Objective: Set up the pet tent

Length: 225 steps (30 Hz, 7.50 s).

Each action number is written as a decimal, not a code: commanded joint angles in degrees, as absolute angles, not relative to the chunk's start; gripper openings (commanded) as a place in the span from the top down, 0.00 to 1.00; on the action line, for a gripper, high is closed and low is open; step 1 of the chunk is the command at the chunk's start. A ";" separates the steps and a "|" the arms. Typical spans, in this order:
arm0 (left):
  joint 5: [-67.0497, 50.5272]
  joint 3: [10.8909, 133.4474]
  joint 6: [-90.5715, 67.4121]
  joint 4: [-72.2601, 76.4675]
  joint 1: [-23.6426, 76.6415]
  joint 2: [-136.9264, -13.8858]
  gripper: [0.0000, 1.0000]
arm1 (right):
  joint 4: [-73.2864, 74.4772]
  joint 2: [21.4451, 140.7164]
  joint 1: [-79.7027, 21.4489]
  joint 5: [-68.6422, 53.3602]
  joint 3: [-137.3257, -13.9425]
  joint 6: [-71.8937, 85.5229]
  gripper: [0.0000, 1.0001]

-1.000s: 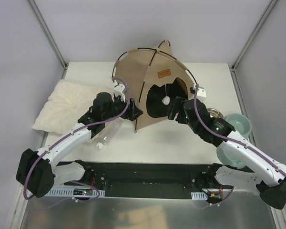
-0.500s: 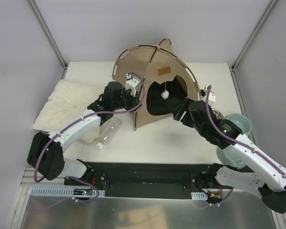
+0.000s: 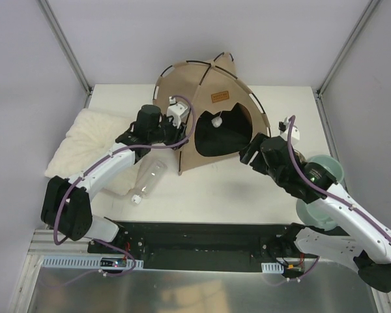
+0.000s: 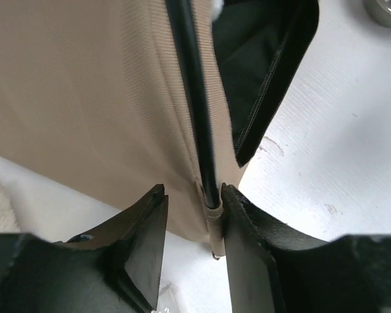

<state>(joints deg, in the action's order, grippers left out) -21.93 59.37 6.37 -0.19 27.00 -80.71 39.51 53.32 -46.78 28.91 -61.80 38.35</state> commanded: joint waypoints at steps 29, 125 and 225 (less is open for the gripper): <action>18.54 63.36 -4.48 -28.11 26.02 -37.98 0.01 | 25.32 78.02 -56.41 7.11 -91.05 32.70 0.04; -3.16 62.93 -16.78 -20.67 26.10 -49.03 0.06 | 39.37 57.84 -58.80 42.44 -101.70 -1.13 1.00; -10.02 64.51 -6.24 2.90 27.95 -84.46 1.00 | 11.07 71.28 -38.24 10.20 -75.84 25.04 1.00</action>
<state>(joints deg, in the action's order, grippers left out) -9.76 61.56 -5.43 2.59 27.44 -84.55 16.05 72.60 -39.07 12.29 -71.02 19.18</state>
